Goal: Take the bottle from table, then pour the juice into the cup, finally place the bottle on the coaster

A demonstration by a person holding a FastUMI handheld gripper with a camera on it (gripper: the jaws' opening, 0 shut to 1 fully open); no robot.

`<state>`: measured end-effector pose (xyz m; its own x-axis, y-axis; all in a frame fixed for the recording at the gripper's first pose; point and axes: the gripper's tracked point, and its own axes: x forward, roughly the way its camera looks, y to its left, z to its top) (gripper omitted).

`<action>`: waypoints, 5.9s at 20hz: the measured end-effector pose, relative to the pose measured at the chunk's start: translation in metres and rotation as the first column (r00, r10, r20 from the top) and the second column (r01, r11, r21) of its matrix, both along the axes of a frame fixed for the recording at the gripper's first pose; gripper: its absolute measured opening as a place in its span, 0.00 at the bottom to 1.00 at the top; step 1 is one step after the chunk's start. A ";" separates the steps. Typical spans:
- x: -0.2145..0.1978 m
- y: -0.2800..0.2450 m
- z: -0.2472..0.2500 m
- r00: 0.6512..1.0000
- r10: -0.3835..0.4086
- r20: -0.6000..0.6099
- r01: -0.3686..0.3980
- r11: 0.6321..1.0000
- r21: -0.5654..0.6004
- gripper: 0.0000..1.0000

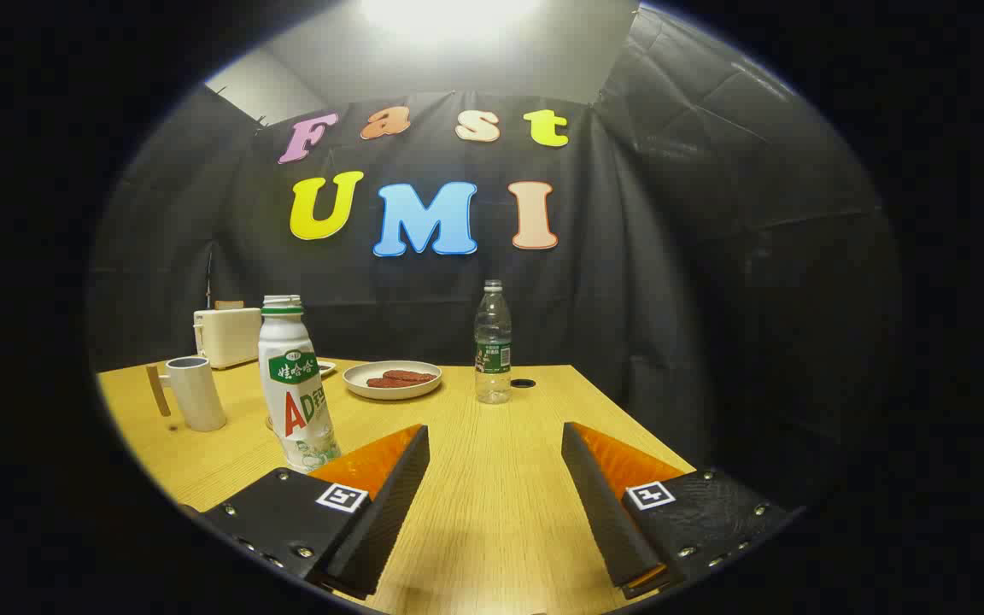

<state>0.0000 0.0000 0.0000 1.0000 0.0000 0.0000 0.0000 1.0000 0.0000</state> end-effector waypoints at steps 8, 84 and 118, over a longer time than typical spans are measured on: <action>0.017 -0.003 0.002 1.000 -0.007 0.004 0.007 1.000 0.004 0.94; 0.068 0.236 0.092 0.987 0.093 0.133 0.035 0.676 -0.736 0.69; 0.063 0.304 0.064 0.970 0.139 0.198 0.192 0.060 -0.980 0.69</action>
<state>0.0630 0.3041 0.0636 0.9702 0.1389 0.1985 0.1919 0.0597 -0.9796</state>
